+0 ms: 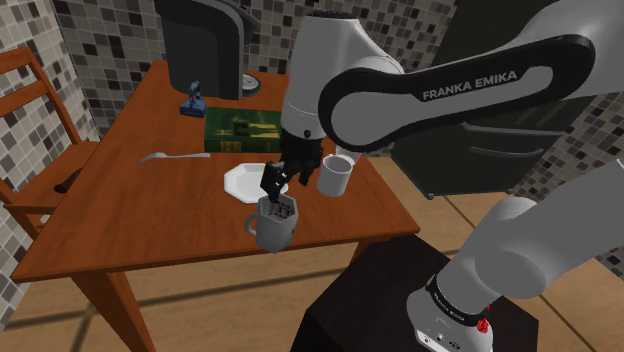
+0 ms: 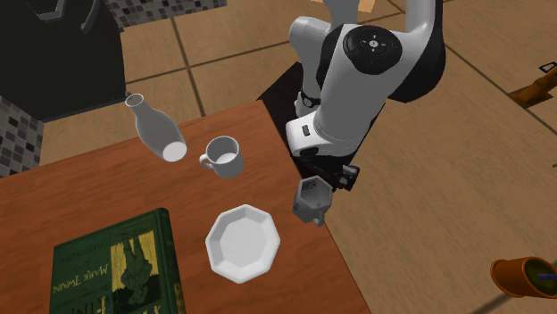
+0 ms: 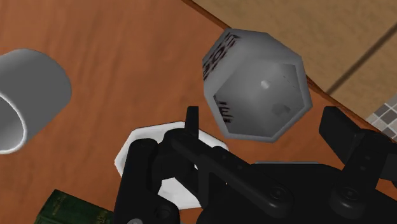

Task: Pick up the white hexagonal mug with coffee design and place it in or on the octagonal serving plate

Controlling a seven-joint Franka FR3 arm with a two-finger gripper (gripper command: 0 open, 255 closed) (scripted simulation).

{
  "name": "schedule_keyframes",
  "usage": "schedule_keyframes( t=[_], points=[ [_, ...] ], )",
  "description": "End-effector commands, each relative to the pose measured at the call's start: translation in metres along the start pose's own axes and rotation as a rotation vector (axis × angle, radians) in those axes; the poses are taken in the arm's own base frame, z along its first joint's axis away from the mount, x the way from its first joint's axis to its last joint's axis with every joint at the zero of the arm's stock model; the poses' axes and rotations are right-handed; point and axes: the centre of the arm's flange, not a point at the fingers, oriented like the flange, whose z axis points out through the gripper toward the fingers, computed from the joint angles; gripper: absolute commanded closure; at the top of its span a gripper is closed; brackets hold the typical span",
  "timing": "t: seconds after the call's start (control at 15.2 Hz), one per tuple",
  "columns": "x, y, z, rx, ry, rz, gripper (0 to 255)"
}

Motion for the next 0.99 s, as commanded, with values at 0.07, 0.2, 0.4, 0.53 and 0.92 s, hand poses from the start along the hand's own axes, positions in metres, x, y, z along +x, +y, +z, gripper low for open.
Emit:
schedule_keyframes(
  t=[0.07, 0.2, 0.4, 0.53, 0.92],
  points=[
    [0.013, -0.033, 0.025, -0.004, -0.009, 0.019, 0],
    [0.018, -0.044, 0.034, -0.006, -0.012, 0.025, 0],
    [0.018, -0.044, 0.049, -0.006, -0.012, 0.025, 0],
    [0.018, -0.044, 0.060, -0.006, -0.012, 0.025, 0],
    [0.017, -0.044, 0.074, -0.006, -0.012, 0.025, 0]
  ],
)
